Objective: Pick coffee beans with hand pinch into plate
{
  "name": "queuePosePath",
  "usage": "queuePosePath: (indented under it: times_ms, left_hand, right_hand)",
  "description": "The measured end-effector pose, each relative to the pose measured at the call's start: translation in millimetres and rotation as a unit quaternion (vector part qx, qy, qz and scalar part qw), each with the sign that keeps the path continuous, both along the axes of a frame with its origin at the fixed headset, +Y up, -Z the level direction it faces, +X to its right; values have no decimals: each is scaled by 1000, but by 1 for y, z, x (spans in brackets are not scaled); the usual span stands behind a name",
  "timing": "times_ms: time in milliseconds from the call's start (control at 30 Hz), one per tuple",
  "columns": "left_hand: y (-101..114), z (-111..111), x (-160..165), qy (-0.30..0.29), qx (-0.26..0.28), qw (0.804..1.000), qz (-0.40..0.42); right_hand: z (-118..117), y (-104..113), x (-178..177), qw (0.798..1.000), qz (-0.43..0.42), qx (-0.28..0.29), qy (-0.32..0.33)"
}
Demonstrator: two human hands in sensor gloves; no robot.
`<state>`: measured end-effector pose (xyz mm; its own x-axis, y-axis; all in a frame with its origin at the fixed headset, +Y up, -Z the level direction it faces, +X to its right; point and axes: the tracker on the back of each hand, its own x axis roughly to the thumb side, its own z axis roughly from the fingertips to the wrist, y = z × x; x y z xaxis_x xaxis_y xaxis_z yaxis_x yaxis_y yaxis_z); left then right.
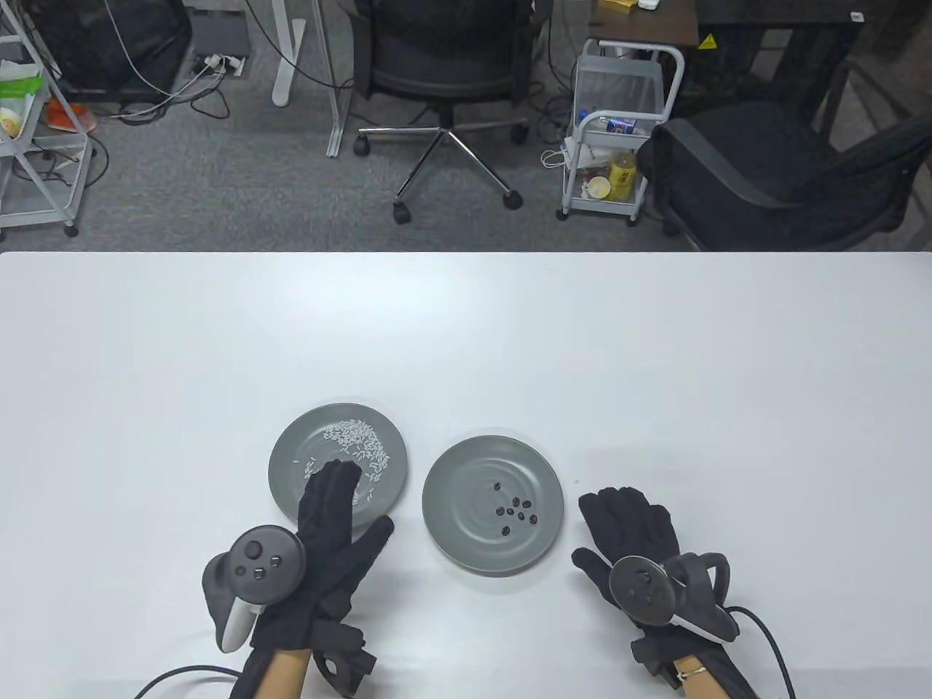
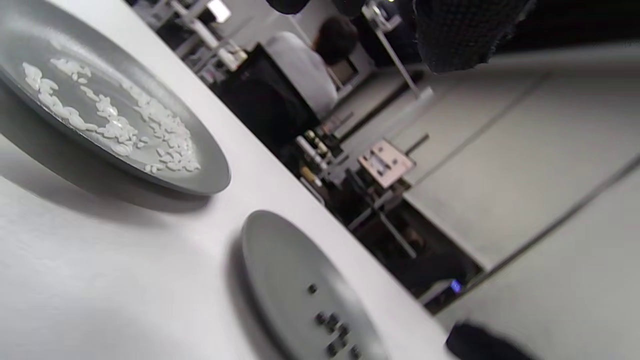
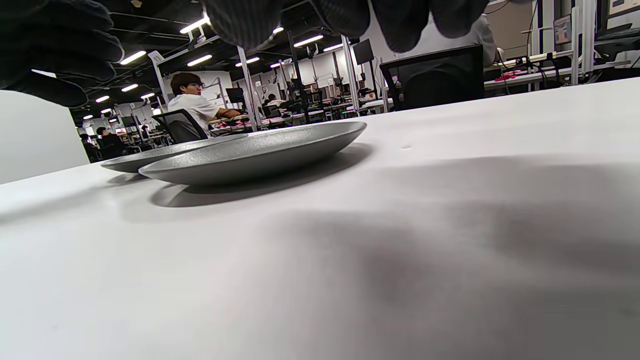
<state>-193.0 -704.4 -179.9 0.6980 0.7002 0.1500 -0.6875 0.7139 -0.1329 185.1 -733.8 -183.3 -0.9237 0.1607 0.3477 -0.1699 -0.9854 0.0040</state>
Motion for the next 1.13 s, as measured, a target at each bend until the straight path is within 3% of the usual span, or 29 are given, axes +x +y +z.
queuePosePath:
  times_ms: [67, 167, 267, 667, 1133]
  left_hand:
    - [-3, -2, 10, -46, -1, 997, -57]
    - [-11, -6, 19, -63, 0, 990, -128]
    - [-17, -10, 19, -79, -7, 986, -148]
    - [-32, -14, 26, -110, -78, 975, -175]
    - [-34, -15, 25, -106, -81, 977, -165]
  right_hand:
    - [1, 1, -1, 1000, -4, 3, 5]
    - [2, 1, -3, 1000, -8, 8, 14]
    - [3, 1, -3, 1000, -11, 9, 19]
    - [0, -3, -1, 1000, -9, -5, 19]
    - [-1, -6, -1, 1000, 2, -13, 10]
